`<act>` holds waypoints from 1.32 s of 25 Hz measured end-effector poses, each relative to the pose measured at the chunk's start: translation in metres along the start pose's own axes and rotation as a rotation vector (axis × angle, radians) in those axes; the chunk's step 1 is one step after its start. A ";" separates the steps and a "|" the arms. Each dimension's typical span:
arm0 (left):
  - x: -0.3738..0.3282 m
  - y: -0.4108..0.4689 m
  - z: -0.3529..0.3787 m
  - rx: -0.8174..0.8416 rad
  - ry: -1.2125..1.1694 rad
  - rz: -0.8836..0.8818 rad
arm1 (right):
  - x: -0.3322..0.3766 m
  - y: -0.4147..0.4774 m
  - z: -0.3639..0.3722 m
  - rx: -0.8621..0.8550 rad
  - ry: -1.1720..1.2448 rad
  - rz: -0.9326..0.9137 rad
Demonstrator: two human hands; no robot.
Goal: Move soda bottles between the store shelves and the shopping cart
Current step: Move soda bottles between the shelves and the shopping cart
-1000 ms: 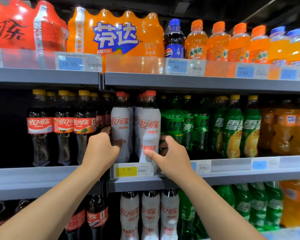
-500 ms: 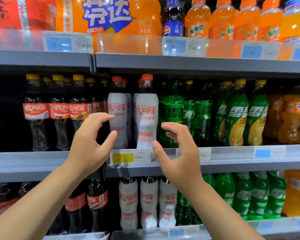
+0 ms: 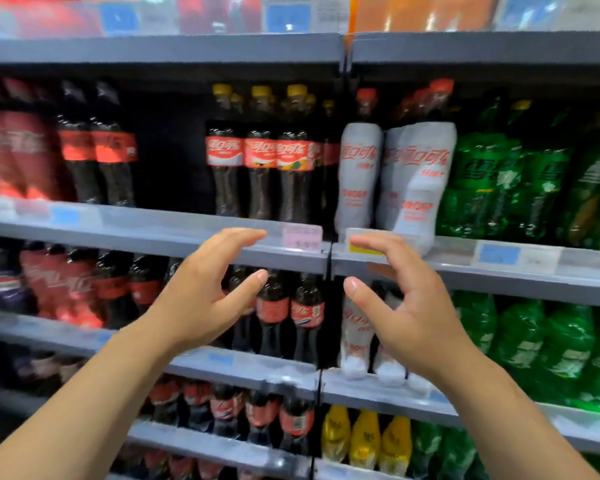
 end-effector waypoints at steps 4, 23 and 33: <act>0.050 -0.089 -0.041 0.038 0.043 -0.148 | 0.045 -0.014 0.067 0.053 0.037 -0.034; 0.172 -0.502 -0.232 -0.056 0.125 -0.923 | 0.230 -0.069 0.417 0.445 0.427 -0.185; 0.275 -0.606 -0.220 0.091 0.106 -1.166 | 0.203 -0.061 0.612 0.614 0.639 -0.007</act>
Point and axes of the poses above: each hand's wrist, its own y-axis towards the middle knuckle, its own z-axis out of the palm, x = y × z, the point moved 9 cm from there along y, towards the middle knuckle, and after that the axes turned 10 degrees about x, right-handed, at the moved point
